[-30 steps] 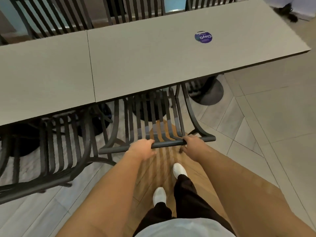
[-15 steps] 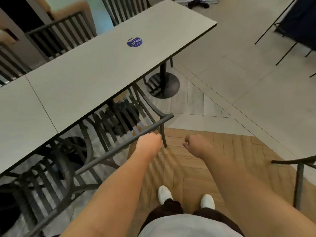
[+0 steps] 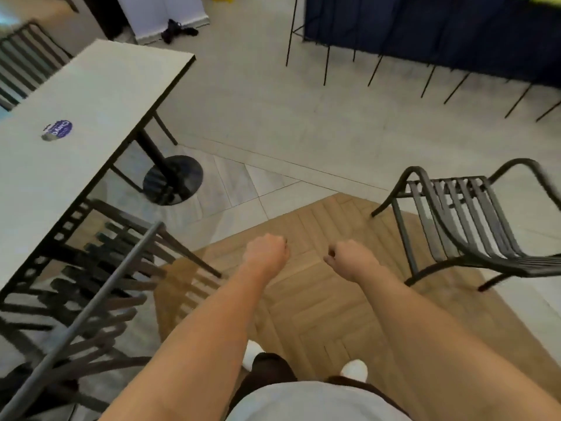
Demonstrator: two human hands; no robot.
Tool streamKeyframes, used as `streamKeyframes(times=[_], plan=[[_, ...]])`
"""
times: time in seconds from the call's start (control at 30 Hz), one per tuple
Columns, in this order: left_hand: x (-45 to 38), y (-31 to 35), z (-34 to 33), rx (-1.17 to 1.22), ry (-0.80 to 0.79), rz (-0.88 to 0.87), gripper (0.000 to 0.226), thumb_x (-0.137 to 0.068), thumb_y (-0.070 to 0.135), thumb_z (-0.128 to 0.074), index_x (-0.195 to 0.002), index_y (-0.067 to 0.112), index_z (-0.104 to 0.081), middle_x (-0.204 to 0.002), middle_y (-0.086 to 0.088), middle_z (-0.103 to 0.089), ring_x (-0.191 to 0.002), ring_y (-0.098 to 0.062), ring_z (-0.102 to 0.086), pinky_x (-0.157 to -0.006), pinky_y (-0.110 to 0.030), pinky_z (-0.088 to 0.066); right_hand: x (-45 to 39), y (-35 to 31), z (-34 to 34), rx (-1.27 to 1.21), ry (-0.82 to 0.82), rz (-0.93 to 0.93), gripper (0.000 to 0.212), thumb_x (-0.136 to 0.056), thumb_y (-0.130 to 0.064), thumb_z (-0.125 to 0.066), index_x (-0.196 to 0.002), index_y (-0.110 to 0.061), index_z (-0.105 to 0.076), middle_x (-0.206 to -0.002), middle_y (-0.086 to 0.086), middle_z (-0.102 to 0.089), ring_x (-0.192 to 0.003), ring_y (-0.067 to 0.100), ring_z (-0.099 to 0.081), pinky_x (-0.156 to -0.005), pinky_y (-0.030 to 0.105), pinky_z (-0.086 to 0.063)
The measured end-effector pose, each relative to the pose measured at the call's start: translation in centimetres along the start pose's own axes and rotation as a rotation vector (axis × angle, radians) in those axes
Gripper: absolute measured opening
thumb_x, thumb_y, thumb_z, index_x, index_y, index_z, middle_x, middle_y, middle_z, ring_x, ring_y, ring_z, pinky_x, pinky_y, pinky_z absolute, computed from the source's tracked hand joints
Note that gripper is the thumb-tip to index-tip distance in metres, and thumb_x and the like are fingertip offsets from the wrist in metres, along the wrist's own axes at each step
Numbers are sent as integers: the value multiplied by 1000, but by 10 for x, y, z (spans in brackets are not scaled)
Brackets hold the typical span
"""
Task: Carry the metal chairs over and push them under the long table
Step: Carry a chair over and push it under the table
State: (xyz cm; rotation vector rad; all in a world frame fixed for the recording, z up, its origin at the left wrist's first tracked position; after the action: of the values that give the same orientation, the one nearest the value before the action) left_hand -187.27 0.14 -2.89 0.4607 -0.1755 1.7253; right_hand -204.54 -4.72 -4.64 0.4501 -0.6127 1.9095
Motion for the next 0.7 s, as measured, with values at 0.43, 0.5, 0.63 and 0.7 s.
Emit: streamKeyframes(times=[0.43,0.5,0.63,0.7], plan=[[-1,309,-45,-168,-54,-344,39,-108,37,-37,-117,13,-67,-103,-9,-69,-89,-30,-65,-67,-36,-50,126,275,-5,-193,90,-328,27,-101,-38,-52,-110,-18,-67,-103,5,-68,-94,27,-65,-85,46,-57],[1,345,-50,-202,-65,-382,39,-108,37,-37,-116,13,-67,-100,-8,-68,-85,-28,-63,-66,-36,-49,142,305,-9,-240,107,-360,25,-102,-38,-51,-108,-19,-67,-105,6,-67,-94,27,-64,-84,45,-57],[-1,422,-57,-253,-76,-502,37,-107,35,-39,-112,12,-68,-95,-7,-67,-81,-26,-62,-68,-38,-53,176,363,-13,-325,173,-451,23,-102,-36,-50,-106,-20,-66,-102,3,-66,-92,25,-62,-80,41,-55],[-6,460,-60,-271,-80,-561,36,-107,35,-39,-112,14,-67,-92,-5,-64,-80,-25,-62,-67,-38,-53,189,391,-16,-354,183,-498,22,-102,-36,-52,-103,-19,-66,-101,4,-66,-93,26,-62,-80,39,-54]])
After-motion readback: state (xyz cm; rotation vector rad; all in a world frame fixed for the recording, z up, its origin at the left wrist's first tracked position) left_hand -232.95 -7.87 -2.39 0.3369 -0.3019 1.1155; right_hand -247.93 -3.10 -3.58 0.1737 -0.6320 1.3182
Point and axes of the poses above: each hand's wrist, its own x-axis away from the middle knuckle, its own z-axis out of the back of the hand, y = z × x, the point moved 10 cm from there along -x, towards the middle knuckle
